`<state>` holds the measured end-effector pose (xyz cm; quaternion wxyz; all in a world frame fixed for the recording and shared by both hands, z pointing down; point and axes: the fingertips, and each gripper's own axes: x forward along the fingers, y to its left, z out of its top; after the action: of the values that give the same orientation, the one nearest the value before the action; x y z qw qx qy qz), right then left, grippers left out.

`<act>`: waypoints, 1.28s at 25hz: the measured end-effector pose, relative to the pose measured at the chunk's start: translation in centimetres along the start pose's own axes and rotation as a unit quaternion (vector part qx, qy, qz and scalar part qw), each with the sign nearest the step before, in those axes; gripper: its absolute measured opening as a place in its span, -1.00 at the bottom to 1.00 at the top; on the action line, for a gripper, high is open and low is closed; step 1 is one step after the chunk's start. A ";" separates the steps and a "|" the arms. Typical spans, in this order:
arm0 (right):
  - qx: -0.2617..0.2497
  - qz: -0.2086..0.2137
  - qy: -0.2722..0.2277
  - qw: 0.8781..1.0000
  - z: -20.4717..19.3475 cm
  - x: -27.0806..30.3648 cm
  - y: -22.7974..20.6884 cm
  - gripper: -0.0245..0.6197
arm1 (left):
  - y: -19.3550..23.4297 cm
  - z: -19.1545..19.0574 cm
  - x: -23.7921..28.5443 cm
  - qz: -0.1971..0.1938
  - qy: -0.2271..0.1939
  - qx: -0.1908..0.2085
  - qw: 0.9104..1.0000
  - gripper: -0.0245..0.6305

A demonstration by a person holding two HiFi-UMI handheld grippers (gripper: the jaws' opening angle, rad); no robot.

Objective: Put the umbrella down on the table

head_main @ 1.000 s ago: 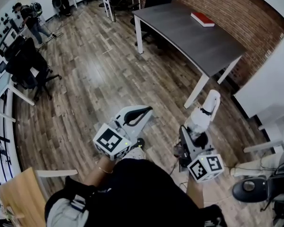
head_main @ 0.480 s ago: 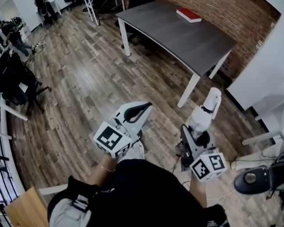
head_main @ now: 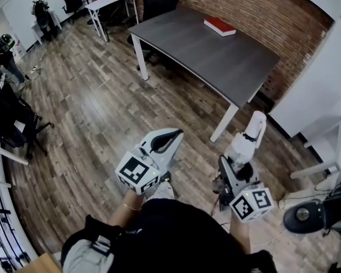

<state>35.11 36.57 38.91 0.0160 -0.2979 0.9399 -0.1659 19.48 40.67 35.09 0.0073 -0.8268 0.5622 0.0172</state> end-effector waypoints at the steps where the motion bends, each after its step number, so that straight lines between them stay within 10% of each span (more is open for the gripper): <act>1: 0.002 -0.002 0.000 1.000 0.2 1.0 -0.1 -0.03 | 1.0 0.1 0.4 -0.002 -0.003 0.000 1.000 -0.92; 32: 0.007 -0.049 0.000 0.999 3.0 24.0 -1.4 -0.03 | 26.0 -1.7 4.1 0.006 -0.004 -0.042 0.999 -0.92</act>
<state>16.59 21.01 38.18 0.0099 -0.3432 0.9231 -0.1731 -3.16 27.20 36.87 -0.0258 -0.8231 0.5656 0.0440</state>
